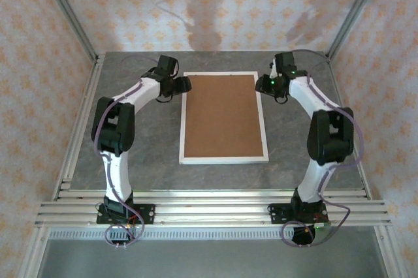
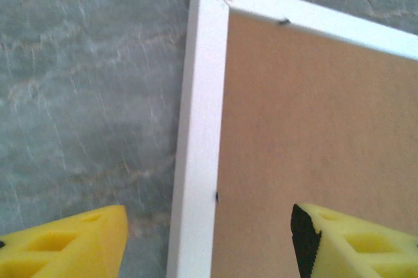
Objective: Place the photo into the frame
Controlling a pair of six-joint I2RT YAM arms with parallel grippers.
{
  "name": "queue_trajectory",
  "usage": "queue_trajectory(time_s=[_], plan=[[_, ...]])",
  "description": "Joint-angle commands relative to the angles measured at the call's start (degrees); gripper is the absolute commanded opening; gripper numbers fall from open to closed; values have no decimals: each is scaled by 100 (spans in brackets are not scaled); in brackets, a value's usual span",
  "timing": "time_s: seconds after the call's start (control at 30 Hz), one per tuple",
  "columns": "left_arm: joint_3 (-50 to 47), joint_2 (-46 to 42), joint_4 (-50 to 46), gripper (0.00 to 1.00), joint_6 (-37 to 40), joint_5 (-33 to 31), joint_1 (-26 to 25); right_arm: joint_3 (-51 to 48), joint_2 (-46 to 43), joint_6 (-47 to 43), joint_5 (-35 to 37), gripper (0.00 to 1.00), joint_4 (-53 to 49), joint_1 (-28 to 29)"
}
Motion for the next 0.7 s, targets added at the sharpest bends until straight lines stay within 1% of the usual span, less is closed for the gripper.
queue_trajectory(time_s=[0.0, 0.1, 0.2, 0.3, 0.37, 0.5, 0.67], plan=[[370, 361, -575, 67, 349, -230, -19, 574, 631, -370, -79, 41, -545, -68], [514, 594, -647, 65, 408, -245, -18, 1159, 1147, -460, -26, 41, -802, -94], [567, 772, -639, 61, 442, -114, -20, 1604, 1527, -470, 25, 40, -928, -121], [566, 866, -639, 56, 487, -161, -19, 2083, 1921, -492, 110, 40, -1098, -131], [543, 902, -637, 51, 504, -131, -20, 2404, 2177, -491, 185, 40, -1237, -138], [539, 959, -616, 44, 504, -43, -25, 2737, 2418, -438, 333, 40, -1344, -158], [572, 1057, -625, 41, 496, 9, -26, 2910, 2540, -451, 449, 39, -1411, -175]])
